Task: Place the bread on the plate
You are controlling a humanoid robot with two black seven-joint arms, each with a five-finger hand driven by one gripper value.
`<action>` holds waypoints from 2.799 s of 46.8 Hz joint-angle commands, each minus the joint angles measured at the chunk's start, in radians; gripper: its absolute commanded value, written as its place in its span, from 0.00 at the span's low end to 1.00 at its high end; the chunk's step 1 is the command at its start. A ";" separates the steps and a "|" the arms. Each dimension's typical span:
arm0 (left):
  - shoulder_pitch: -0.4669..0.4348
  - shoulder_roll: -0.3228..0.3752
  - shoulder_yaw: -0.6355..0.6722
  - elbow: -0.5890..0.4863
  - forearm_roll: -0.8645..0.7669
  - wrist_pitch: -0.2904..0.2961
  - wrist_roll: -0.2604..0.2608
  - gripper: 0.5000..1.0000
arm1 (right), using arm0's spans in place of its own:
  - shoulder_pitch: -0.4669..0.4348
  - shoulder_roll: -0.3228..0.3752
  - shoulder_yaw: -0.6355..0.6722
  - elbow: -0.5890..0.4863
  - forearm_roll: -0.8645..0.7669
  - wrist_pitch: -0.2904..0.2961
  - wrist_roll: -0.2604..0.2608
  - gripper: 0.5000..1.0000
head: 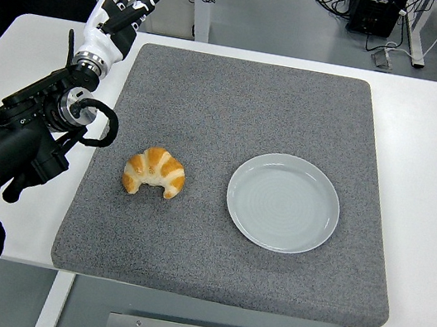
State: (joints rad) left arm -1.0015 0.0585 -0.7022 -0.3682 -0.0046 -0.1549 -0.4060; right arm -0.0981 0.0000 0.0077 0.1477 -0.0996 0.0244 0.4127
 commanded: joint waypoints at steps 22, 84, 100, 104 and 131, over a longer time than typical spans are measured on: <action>-0.012 0.004 0.029 0.000 0.011 0.000 0.004 0.95 | 0.000 0.000 0.000 0.000 0.000 0.000 0.000 1.00; -0.344 0.406 0.667 -0.357 0.589 0.000 0.147 0.92 | 0.000 0.000 0.000 0.001 0.000 0.000 0.000 1.00; -0.365 0.495 0.668 -0.594 0.758 0.000 0.200 0.91 | 0.000 0.000 0.000 0.000 0.000 -0.001 0.000 1.00; -0.367 0.509 0.667 -0.612 0.808 0.000 0.202 0.91 | 0.000 0.000 0.000 0.000 0.000 0.000 0.000 1.00; -0.361 0.575 0.704 -0.840 0.914 -0.002 0.208 0.94 | 0.000 0.000 0.000 0.000 0.000 0.000 0.000 1.00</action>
State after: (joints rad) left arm -1.3697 0.6147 -0.0228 -1.1695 0.8896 -0.1628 -0.1985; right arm -0.0981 0.0000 0.0078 0.1473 -0.0996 0.0246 0.4128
